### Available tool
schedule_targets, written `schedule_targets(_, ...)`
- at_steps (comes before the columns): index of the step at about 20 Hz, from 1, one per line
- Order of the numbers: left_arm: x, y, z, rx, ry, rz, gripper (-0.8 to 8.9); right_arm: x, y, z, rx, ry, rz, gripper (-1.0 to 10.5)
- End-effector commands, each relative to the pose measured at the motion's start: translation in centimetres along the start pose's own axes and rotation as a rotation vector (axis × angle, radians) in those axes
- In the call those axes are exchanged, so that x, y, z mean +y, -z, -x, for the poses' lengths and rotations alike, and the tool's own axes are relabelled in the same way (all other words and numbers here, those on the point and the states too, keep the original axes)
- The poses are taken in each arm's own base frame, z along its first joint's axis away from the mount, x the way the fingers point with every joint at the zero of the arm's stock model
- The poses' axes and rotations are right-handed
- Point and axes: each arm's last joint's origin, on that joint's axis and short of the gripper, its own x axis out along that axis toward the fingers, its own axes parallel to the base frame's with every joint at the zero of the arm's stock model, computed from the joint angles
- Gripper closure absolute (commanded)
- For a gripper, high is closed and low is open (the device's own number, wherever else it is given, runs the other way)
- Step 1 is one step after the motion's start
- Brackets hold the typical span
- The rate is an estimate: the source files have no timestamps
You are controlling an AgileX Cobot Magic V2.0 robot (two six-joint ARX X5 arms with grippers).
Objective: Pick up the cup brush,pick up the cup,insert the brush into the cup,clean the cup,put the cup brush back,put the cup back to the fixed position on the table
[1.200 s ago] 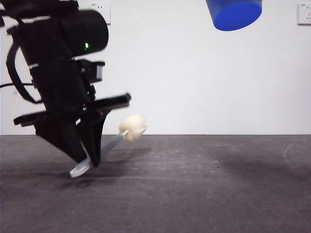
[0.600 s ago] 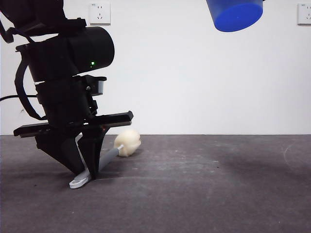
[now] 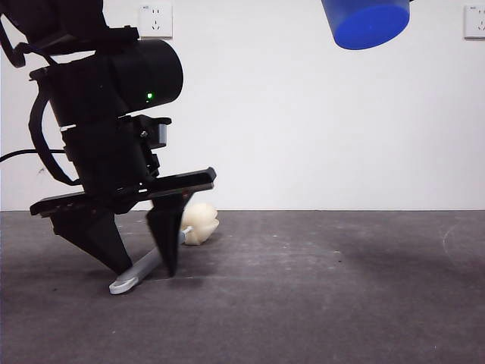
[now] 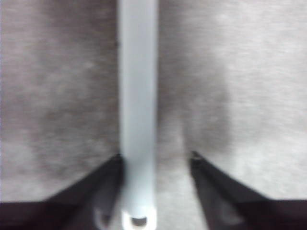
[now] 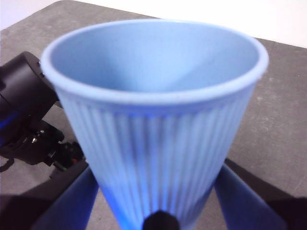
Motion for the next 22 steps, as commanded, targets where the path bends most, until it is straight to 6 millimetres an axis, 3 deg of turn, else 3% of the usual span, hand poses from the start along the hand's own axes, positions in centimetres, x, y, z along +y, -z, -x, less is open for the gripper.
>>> schedule_targets(1, 0.3, 0.8, -0.4, 0.054, -0.015, 0.001, 3.76, 0.2, -0.3, -0.1, -0.029, -0.005, -0.028, 9.6)
schedule_targets(6, 0.1, 0.3, 2.5, -0.039, 0.025, -0.039, 3.76, 0.6, 0.2, -2.1, -0.112, 0.008, -0.039, 9.6)
schedule_targets(12, 0.2, 0.2, 10.2, -0.272, 0.134, -0.101, 3.76, 0.1, 5.6, -6.9, -0.178, 0.086, -0.008, 9.6)
schedule_targets(17, 1.4, 2.1, 16.7, -0.432, 0.198, -0.147, 3.77, -0.1, 8.5, -12.4, -0.13, 0.082, 0.033, 9.6)
schedule_targets(22, 2.6, 4.0, 20.0, -0.497, 0.218, -0.168, 3.77, -1.0, 11.6, -17.2, -0.101, 0.087, 0.024, 9.6)
